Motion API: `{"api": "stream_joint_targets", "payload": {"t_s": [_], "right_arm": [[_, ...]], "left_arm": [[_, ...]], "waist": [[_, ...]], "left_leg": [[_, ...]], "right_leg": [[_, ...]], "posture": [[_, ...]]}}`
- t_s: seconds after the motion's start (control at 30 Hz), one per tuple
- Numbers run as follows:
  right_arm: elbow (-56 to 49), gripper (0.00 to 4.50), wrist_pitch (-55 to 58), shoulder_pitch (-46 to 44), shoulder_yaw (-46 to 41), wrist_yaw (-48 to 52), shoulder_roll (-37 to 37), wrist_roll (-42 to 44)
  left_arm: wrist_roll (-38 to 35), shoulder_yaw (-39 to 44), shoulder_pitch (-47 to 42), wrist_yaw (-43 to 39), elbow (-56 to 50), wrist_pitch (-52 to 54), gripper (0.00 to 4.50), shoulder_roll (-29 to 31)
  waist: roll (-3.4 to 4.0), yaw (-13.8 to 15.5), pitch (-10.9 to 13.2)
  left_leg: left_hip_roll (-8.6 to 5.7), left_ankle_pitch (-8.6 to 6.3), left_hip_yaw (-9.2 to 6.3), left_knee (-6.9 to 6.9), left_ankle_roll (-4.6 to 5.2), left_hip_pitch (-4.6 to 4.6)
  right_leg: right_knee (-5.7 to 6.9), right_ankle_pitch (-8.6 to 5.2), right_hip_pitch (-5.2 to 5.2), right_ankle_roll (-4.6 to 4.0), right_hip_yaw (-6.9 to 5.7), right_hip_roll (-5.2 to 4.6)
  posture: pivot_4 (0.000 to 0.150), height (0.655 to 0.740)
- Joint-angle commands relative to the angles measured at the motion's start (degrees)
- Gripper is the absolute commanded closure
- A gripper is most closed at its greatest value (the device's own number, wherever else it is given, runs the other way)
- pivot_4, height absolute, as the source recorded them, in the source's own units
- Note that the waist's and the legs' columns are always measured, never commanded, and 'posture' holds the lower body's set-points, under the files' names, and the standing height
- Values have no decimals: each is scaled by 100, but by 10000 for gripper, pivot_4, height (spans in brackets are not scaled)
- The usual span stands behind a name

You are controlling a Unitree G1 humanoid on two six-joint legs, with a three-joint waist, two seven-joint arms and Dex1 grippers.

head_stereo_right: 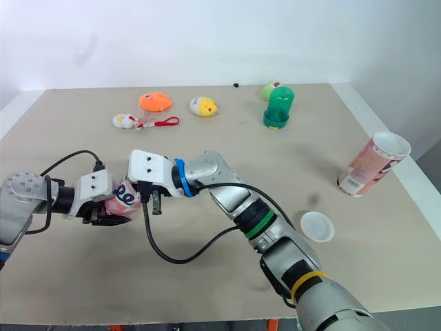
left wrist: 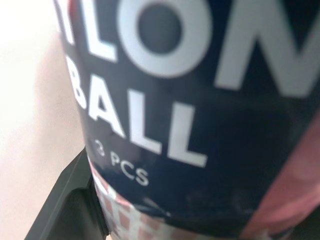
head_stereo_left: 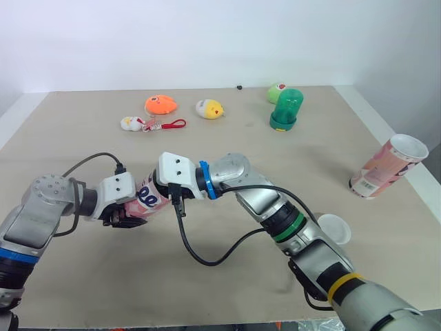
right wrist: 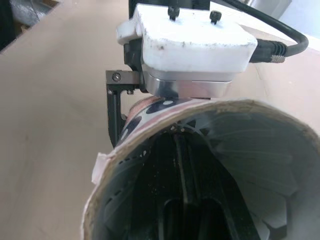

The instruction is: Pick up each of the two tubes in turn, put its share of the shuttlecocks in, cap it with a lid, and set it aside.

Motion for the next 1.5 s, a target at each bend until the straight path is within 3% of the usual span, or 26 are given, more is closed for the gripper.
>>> {"api": "stream_joint_targets", "payload": {"t_s": [0.03, 0.27, 0.43, 0.5, 0.6, 0.67, 0.8, 1.13, 1.3, 1.5], "right_arm": [[-823, 44256, 312, -51, -647, 268, -231, 605], [-1870, 44256, 1649, 471, -1941, 529, -1495, 1868], [-2406, 44256, 2336, 1326, -2837, 608, -2739, 2398], [-2469, 37633, 2367, 1663, -3024, 675, -3228, 2397], [-2367, 24576, 2324, 2447, -3402, 1003, -4207, 2284], [-2174, 19815, 2023, 2947, -3545, 1169, -4723, 2073], [-1634, 932, 1577, 3761, -3924, 1320, -5332, 1856], [-321, 357, 334, 4226, -3921, 1092, -5441, 1093], [99, 357, -60, 4170, -3778, 971, -5277, 828], [369, 357, -321, 4082, -3506, 926, -5117, 598]], "left_arm": [[-31, -185, 124, 23, -121, 27, 14774, -74], [-406, 114, 56, 151, -339, -59, 14774, -394], [-895, 397, -152, 494, -565, 7, 14774, -1004], [-1012, 420, -191, 720, -651, -17, 14774, -1275], [-1372, 440, -215, 1396, -772, -116, 14774, -2242], [-1267, 349, -97, 1773, -573, -465, 14774, -2800], [-791, -1, 242, 2369, 163, -1409, 14774, -3675], [-330, -393, 590, 2615, 1535, -2633, 14774, -4182], [-370, -422, 646, 2602, 1789, -2739, 14774, -4190], [-378, -499, 656, 2602, 1871, -2741, 14774, -4229]], "waist": [[0, 3, 0], [-10, 11, 5], [-34, 18, 20], [-38, 9, 23], [-38, 17, 26], [-42, 19, 28], [-41, -20, 27], [-36, -11, 25], [-35, -15, 23], [-20, -15, 14]], "left_leg": [[-2, 0, 0, 0, 0, -2], [-21, 0, -11, 0, 0, -16], [-19, -1, -31, 4, 0, -54], [-19, -1, -31, 9, 0, -78], [-21, -7, -30, 8, 11, -79], [-28, -12, -32, 13, 19, -80], [-37, -20, -16, 17, 32, -68], [-31, -4, -11, 49, 46, -40], [-32, -10, -2, 58, 41, 20], [-32, -11, 2, 53, 41, 26]], "right_leg": [[0, -1, 0, 1, 0, -3], [-6, -10, 2, 15, -14, -28], [-9, 4, -19, 37, -28, -21], [-11, 7, -38, 40, -29, -22], [-21, 6, -36, 40, -28, -23], [-20, 6, -28, 39, -30, -28], [-23, 10, -26, 46, -9, -31], [-22, 33, 2, 41, 1, -14], [-32, 29, 64, 44, 6, -21], [-32, 28, 67, 45, 11, -20]], "posture": [[1500, 7400], [1500, 7400], [1500, 7400], [1500, 7400], [1500, 7400], [1500, 7400], [1500, 7400], [1500, 7400], [1500, 7400], [1500, 7400]]}}
